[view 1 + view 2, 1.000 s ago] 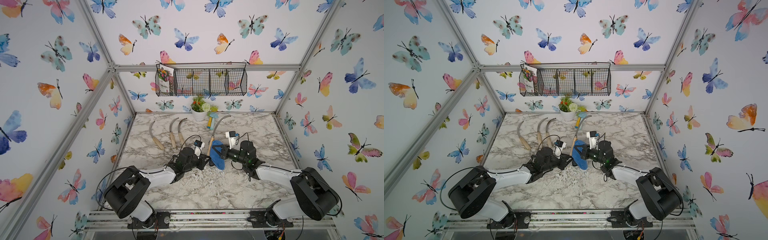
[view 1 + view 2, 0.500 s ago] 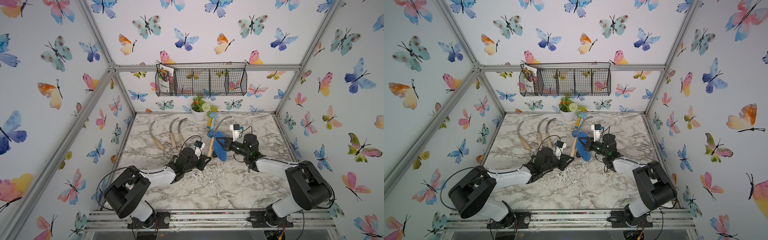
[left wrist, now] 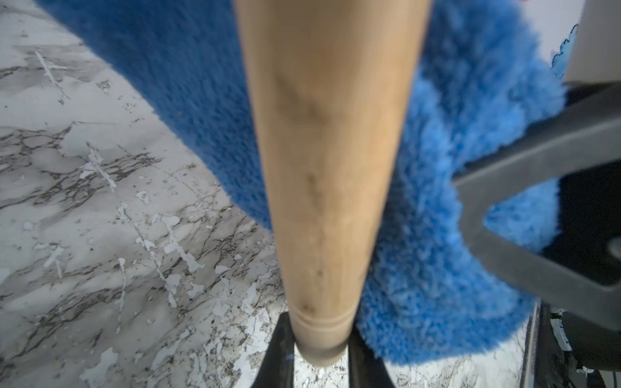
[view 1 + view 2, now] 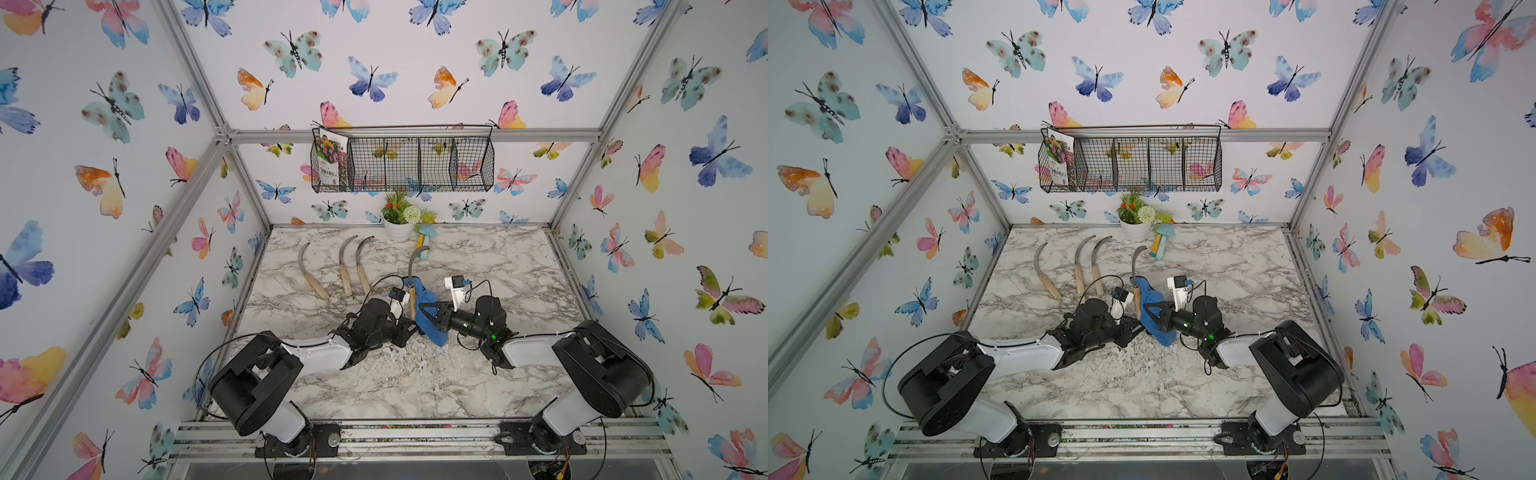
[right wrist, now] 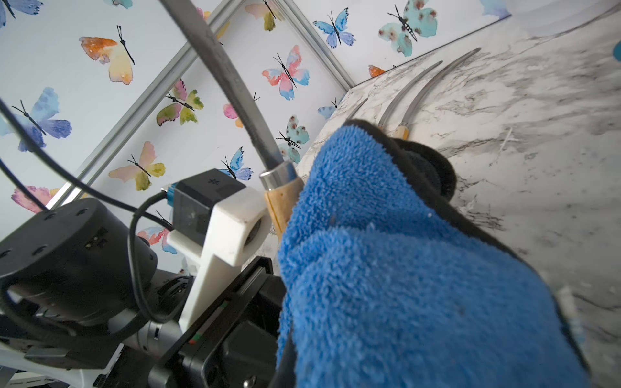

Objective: Wipe small sickles with rags
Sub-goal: Wipe the small sickle.

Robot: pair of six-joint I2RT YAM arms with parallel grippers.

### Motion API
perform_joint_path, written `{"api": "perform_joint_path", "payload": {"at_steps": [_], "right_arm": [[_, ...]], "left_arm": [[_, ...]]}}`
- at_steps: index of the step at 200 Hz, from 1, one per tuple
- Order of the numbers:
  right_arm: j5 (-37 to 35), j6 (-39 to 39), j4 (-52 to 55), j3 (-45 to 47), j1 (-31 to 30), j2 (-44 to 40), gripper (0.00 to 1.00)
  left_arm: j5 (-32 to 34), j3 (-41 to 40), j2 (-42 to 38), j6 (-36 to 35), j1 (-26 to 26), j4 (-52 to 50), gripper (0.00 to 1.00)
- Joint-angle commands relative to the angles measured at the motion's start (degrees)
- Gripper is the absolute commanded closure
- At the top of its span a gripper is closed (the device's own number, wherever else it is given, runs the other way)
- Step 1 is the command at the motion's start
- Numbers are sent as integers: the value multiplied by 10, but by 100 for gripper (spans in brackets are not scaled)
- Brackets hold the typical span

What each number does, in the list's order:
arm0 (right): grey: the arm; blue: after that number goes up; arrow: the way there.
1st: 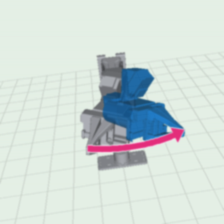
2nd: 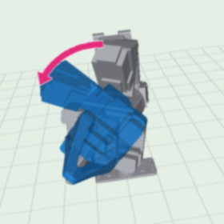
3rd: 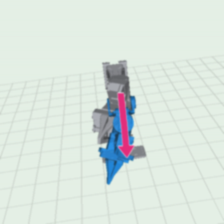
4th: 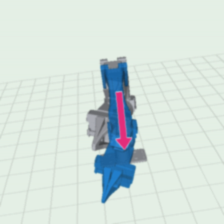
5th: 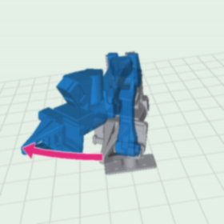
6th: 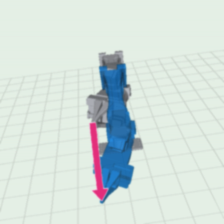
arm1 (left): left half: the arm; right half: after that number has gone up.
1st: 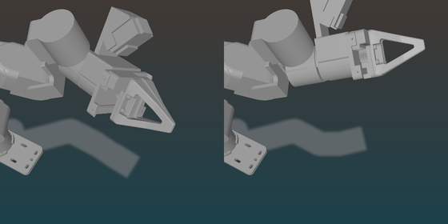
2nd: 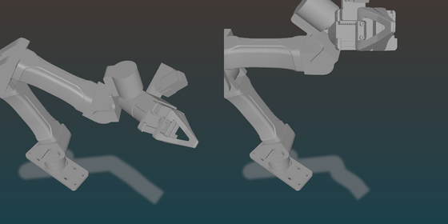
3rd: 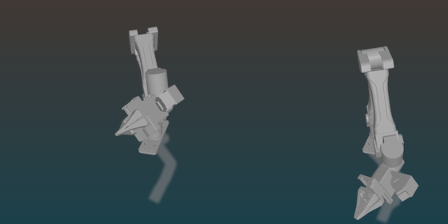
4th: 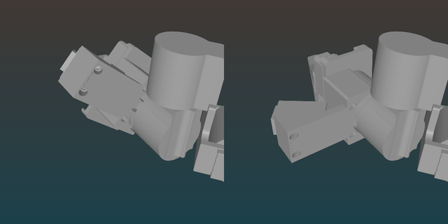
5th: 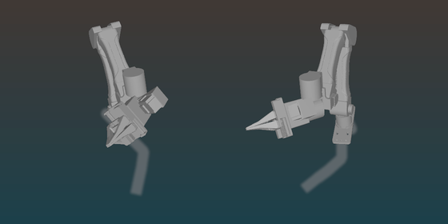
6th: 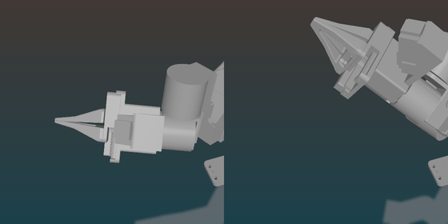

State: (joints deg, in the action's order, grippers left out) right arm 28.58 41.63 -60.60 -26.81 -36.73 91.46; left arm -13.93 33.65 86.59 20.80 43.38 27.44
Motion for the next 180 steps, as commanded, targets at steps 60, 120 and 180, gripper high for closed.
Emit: {"api": "perform_joint_path", "payload": {"at_steps": [60, 120, 180], "right_arm": [[-36, -2, 37, 46, -2, -9, 98], [79, 25, -73, 55, 122, 34, 98], [242, 80, -251, 32, 250, 76, 98]], "left_arm": [[-4, 5, -19, -10, 3, 58, 100], [58, 37, -8, -43, 40, 1, 100], [47, 106, 53, -72, 83, -69, 100]]}}
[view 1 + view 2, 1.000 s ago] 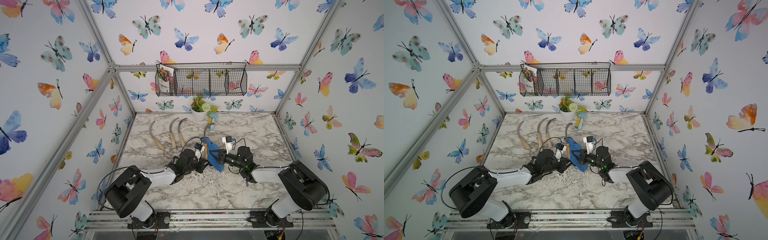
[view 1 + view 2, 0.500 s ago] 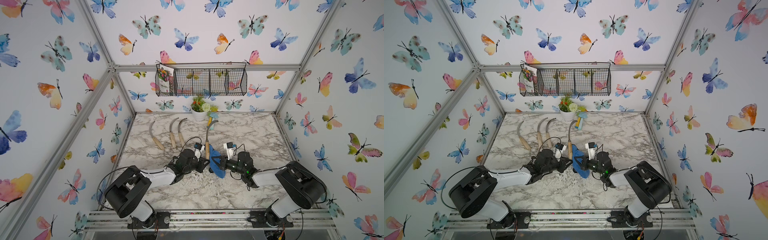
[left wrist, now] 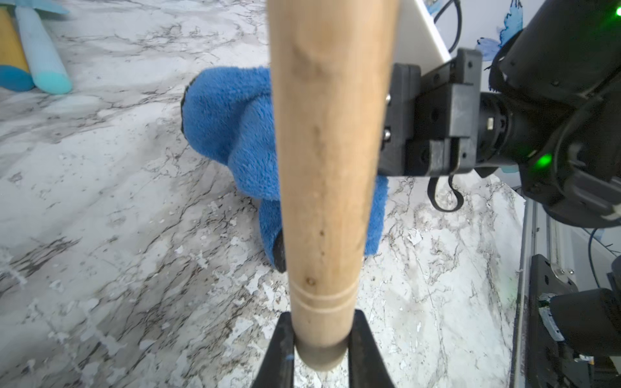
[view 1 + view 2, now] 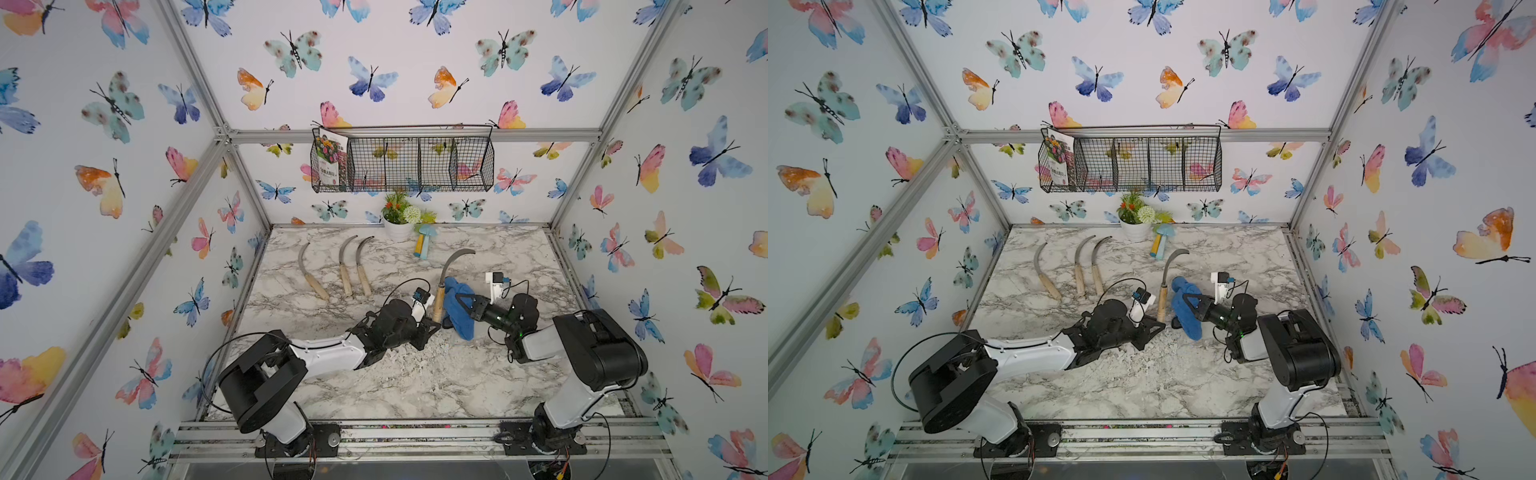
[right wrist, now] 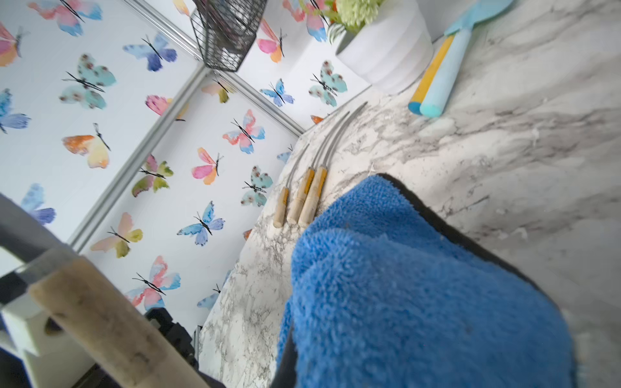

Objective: Wipe small sickles with rags
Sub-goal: Wipe the small sickle.

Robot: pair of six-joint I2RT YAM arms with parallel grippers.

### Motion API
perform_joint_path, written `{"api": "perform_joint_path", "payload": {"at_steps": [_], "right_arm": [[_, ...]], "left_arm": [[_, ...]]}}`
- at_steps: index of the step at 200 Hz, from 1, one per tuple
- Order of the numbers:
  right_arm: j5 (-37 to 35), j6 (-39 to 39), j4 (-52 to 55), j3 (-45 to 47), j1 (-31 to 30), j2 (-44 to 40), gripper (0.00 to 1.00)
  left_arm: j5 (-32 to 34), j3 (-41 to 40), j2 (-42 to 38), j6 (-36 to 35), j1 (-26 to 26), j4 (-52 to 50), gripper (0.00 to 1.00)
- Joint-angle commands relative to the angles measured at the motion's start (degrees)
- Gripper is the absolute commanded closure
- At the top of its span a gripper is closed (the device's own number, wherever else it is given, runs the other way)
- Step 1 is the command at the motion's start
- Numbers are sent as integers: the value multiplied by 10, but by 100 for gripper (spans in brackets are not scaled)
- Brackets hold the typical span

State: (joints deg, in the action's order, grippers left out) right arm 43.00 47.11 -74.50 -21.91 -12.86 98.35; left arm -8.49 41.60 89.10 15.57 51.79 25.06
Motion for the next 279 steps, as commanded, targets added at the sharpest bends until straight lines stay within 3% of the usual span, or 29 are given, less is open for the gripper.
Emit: {"api": "perform_joint_path", "payload": {"at_steps": [1, 43, 81, 143, 163, 216, 279], "right_arm": [[99, 25, -112, -17, 12, 8, 98], [128, -8, -114, -30, 12, -3, 98], [123, -28, -99, -31, 11, 11, 98], [147, 64, -293, -36, 10, 115, 98], [149, 72, -295, -52, 10, 134, 98], [144, 75, -293, -53, 10, 110, 98], [145, 106, -289, -79, 16, 76, 98]], "left_arm": [[-8, 28, 29, -19, -1, -46, 100], [-26, 68, 78, -11, 5, -87, 100], [-26, 64, 76, 10, 4, -106, 100], [-90, 63, 80, 17, 5, -123, 100], [-110, 54, 74, 16, 4, -118, 100], [-139, 72, 104, 16, 2, -131, 100], [-130, 65, 97, 17, 1, -130, 100]]}}
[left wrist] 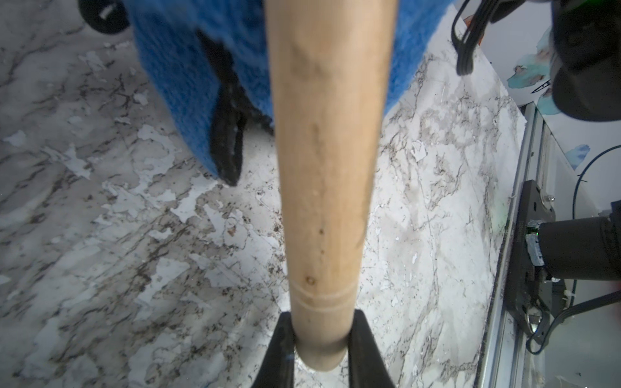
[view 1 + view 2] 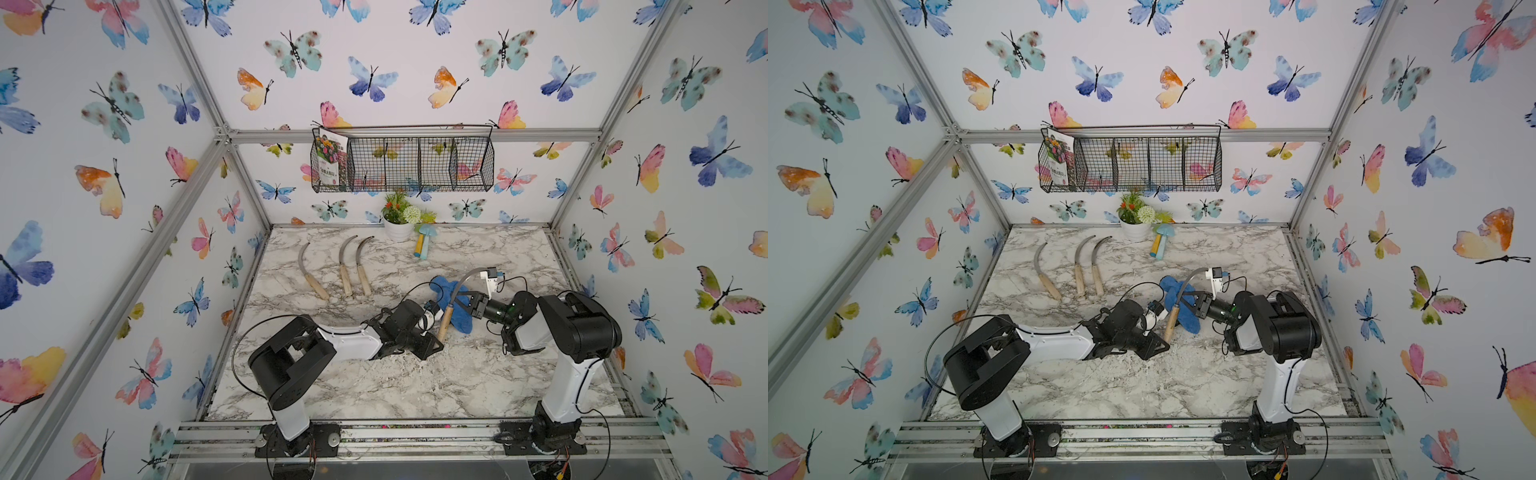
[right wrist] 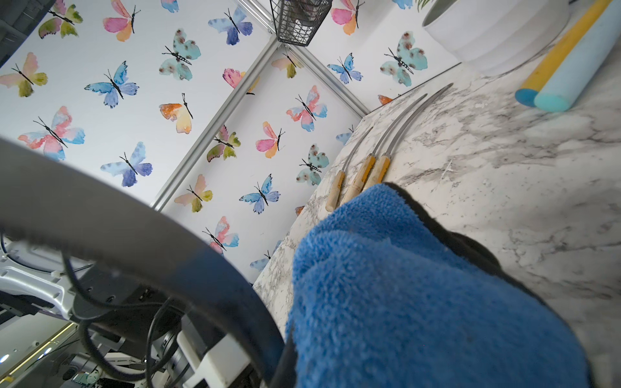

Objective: Wipe small sickles with rags
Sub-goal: Wipe the small sickle.

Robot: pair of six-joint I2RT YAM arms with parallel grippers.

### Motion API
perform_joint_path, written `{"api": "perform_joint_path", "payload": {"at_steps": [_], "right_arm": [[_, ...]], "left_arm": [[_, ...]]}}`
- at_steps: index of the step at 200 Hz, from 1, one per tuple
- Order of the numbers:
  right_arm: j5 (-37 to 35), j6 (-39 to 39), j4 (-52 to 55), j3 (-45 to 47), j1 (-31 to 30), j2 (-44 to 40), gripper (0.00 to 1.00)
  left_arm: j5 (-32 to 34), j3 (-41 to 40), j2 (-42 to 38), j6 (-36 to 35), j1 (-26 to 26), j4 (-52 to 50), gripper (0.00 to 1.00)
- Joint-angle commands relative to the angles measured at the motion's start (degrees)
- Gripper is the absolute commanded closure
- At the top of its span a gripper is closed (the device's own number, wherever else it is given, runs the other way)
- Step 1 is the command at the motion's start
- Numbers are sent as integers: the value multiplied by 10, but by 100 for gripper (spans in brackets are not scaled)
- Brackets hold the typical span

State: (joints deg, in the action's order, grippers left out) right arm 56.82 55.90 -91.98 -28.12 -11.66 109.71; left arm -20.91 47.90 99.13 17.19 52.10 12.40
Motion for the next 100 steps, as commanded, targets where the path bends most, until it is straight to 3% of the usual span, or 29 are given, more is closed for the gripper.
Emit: {"api": "perform_joint_path", "payload": {"at_steps": [1, 100], "right_arm": [[7, 19, -114, -17, 5, -39, 98], [-1, 40, 16, -64, 66, -160, 98]], "left_arm": [[-6, 3, -3, 1, -2, -4, 100], [-4, 4, 4, 1, -7, -3, 100]]}}
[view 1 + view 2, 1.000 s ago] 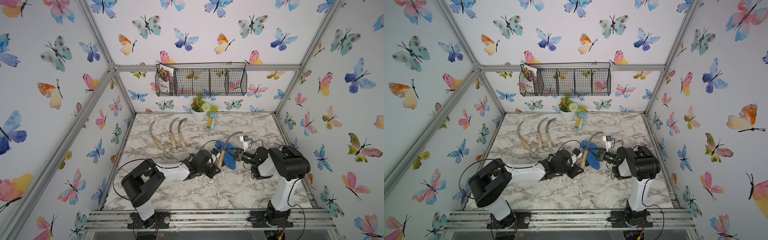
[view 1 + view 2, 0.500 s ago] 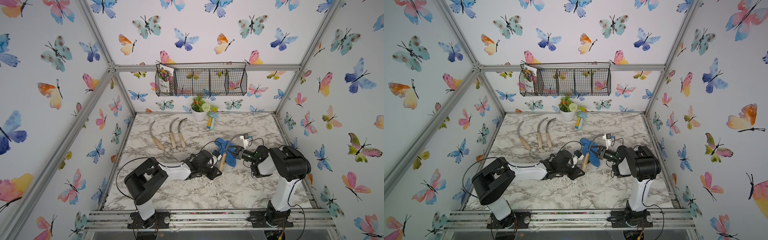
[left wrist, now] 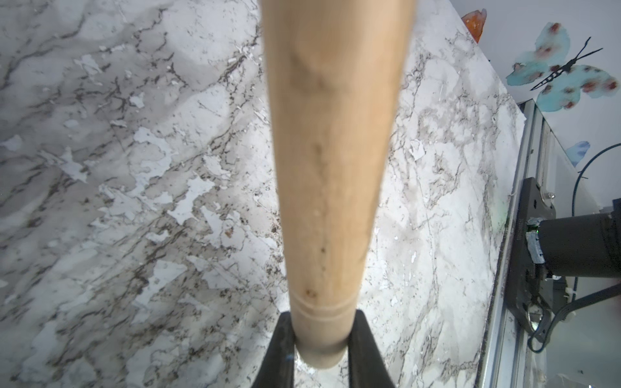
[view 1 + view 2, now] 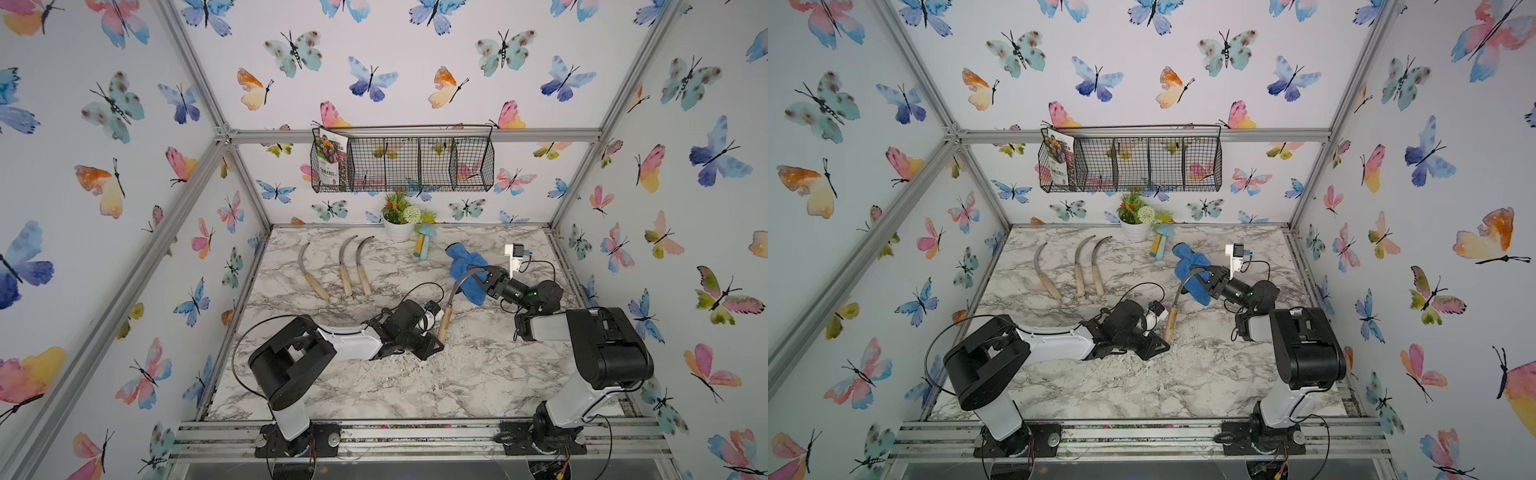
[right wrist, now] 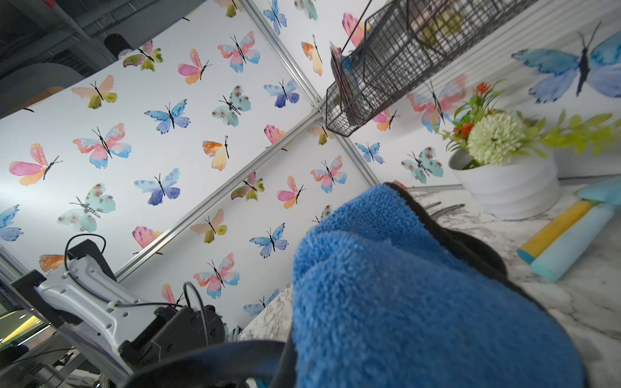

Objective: Wipe small sickles with rags
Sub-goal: Wipe the small sickle.

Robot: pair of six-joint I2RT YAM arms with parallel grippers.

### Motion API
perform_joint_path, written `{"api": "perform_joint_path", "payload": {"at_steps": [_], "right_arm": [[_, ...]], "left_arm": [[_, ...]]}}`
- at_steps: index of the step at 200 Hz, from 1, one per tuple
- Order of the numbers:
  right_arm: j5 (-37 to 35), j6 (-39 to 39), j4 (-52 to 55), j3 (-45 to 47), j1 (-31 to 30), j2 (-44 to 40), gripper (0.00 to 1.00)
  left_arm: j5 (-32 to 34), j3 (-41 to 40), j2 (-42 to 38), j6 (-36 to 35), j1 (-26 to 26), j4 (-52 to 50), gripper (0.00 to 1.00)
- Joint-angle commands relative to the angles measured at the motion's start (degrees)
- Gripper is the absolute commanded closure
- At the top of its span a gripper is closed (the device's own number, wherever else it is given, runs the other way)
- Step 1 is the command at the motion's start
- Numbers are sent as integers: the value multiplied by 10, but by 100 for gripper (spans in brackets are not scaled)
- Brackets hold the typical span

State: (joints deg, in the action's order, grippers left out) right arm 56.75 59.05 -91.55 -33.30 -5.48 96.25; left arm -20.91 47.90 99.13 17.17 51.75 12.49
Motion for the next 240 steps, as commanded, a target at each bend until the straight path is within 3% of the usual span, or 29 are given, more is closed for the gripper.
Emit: {"api": "perform_joint_path", "payload": {"at_steps": [1, 67, 119, 158, 240], "right_arm": [[0, 8, 13, -12, 5, -26, 98], [-6, -36, 61, 16, -22, 1, 98], [-24, -21, -32, 38, -82, 107, 98], [-18, 31, -119, 24, -87, 173, 98], [-7, 47, -14, -5, -28, 11, 98]], "left_arm": [[-4, 4, 4, 1, -3, -4, 100], [2, 10, 6, 2, -3, -4, 100], [4, 17, 14, 4, -3, -5, 100], [11, 16, 13, 4, -3, -6, 100], [15, 3, 16, 5, -5, 5, 100]]}}
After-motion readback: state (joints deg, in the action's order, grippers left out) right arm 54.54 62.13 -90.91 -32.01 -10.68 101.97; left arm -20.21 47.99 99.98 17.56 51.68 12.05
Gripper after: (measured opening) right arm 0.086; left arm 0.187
